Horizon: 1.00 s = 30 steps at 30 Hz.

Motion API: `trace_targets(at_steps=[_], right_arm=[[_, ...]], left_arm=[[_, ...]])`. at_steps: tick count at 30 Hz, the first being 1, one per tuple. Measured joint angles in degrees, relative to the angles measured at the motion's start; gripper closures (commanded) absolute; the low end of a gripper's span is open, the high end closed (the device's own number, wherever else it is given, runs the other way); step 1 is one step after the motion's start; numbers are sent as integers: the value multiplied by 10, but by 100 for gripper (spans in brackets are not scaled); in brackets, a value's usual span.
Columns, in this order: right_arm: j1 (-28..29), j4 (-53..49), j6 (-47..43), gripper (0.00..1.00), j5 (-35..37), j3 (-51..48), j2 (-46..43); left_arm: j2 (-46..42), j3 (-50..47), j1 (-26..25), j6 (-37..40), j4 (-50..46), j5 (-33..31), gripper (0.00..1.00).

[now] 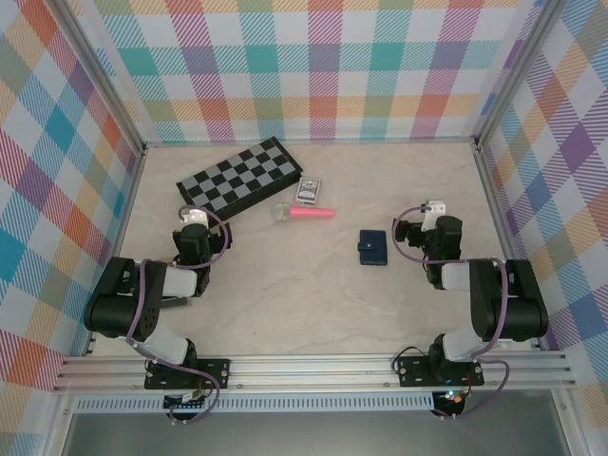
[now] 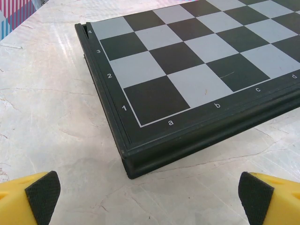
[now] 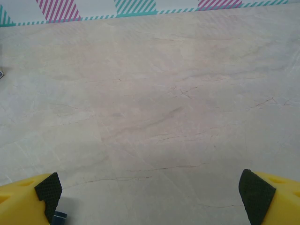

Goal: Put the credit cards into the card holder

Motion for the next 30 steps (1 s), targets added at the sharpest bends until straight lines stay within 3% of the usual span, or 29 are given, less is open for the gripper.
trace_targets(at_steps=[23,28,30], right_arm=[[0,-9,0,0,-4,0,-2],[1,-166,26,0,17,50,-70],[1,-302,84,0,40,130,-99]], left_arm=[[-18,-31,0,0,29,0,0],[-134,-12,0,-13,-85,7,0],[-205,15,0,-43,-151,12,0]])
